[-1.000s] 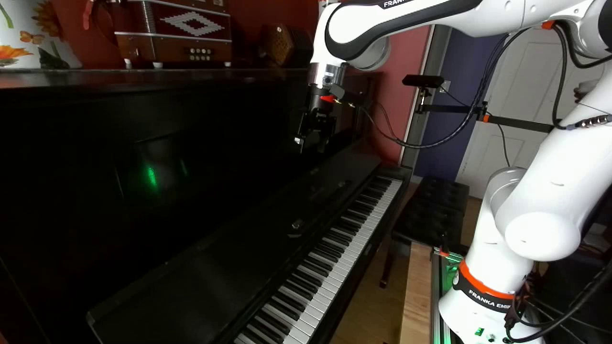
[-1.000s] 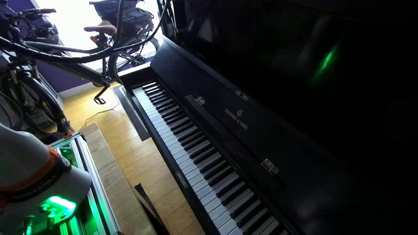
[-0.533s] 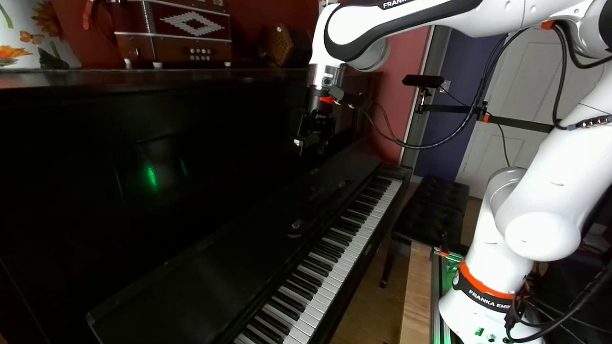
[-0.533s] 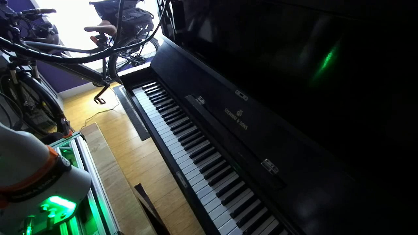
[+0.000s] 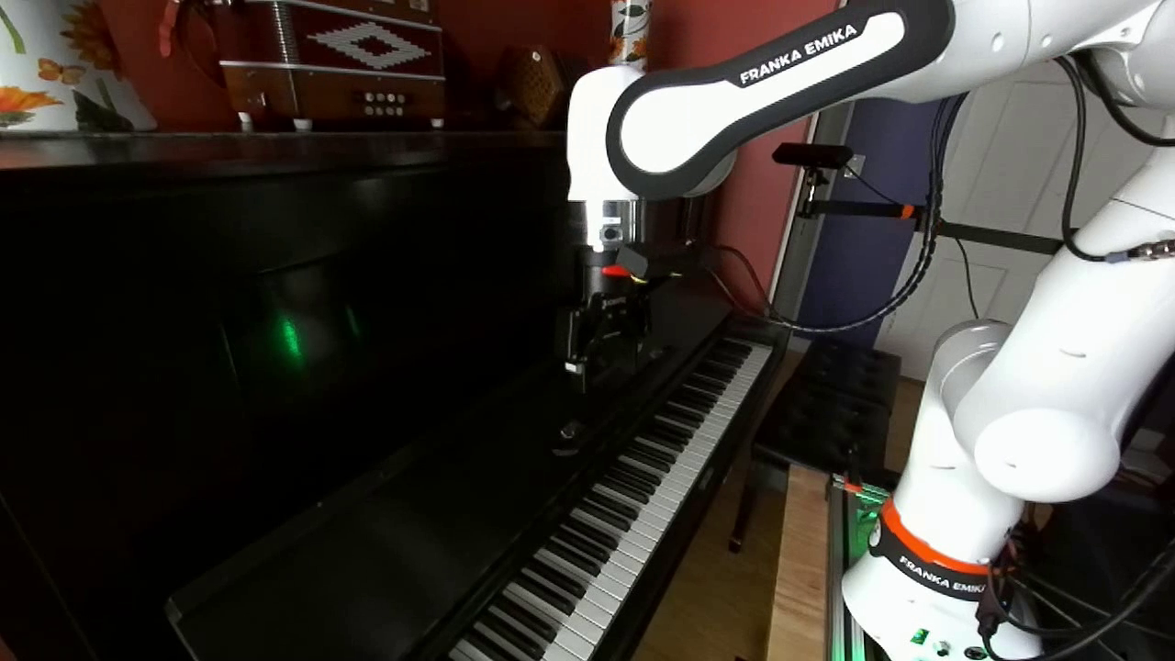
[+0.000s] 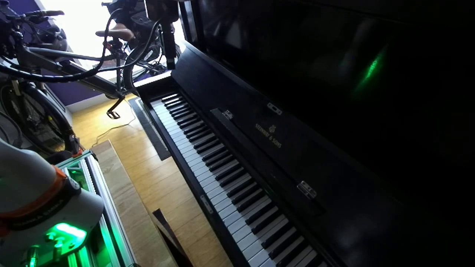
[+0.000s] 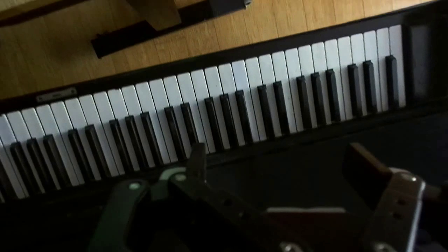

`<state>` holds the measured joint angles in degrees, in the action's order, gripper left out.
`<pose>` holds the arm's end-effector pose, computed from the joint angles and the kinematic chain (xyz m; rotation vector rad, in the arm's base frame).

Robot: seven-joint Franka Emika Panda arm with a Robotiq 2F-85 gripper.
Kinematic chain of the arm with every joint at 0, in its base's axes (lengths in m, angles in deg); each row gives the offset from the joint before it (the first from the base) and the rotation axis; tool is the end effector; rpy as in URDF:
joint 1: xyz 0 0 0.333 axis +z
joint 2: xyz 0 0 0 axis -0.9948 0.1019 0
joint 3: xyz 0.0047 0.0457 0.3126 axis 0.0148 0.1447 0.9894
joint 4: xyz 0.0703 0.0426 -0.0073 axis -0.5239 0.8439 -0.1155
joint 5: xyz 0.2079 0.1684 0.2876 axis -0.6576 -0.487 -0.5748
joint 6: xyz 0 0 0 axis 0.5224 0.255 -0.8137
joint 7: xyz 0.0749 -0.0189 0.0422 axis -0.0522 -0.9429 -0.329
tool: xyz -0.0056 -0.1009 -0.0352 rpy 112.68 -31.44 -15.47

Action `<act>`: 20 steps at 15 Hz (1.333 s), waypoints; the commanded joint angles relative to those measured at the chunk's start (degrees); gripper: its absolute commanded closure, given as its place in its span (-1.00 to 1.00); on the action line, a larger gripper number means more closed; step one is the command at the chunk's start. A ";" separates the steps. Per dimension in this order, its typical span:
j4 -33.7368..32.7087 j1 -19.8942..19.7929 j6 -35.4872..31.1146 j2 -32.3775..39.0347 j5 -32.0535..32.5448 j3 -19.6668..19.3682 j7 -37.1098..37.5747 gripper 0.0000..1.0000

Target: Press a key on the piano

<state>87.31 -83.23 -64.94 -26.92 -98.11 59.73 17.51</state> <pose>0.4252 0.0730 0.4326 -3.0097 0.4583 0.2111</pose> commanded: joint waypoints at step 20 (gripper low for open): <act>11.94 1.27 -13.14 13.98 6.24 1.83 5.07 -1.00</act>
<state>98.15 -82.85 -72.92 -17.56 -91.55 63.21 26.88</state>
